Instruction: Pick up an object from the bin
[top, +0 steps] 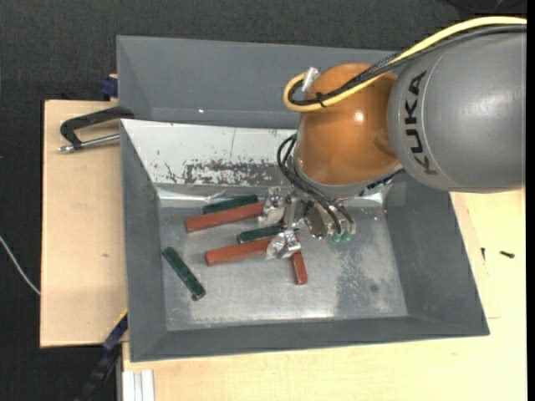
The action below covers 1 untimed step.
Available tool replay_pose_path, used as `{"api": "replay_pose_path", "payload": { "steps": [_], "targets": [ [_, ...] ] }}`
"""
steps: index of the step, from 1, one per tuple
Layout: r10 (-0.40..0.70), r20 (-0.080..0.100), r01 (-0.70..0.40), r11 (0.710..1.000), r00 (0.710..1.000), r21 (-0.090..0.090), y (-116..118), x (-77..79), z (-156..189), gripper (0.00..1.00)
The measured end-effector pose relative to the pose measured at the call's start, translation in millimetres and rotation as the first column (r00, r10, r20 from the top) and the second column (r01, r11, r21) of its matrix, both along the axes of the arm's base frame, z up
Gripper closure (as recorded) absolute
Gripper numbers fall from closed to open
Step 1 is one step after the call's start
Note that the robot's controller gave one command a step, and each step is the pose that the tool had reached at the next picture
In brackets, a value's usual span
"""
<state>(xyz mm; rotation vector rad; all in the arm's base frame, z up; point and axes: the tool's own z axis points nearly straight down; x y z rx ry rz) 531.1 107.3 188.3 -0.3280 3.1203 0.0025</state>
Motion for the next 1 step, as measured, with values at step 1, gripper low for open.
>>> {"api": "replay_pose_path", "payload": {
  "steps": [1],
  "targets": [
    [0.011, 0.001, -0.011, 1.0, 1.0, 0.0, 5.6, 7.4, 88.3, 1.0]
  ]
}}
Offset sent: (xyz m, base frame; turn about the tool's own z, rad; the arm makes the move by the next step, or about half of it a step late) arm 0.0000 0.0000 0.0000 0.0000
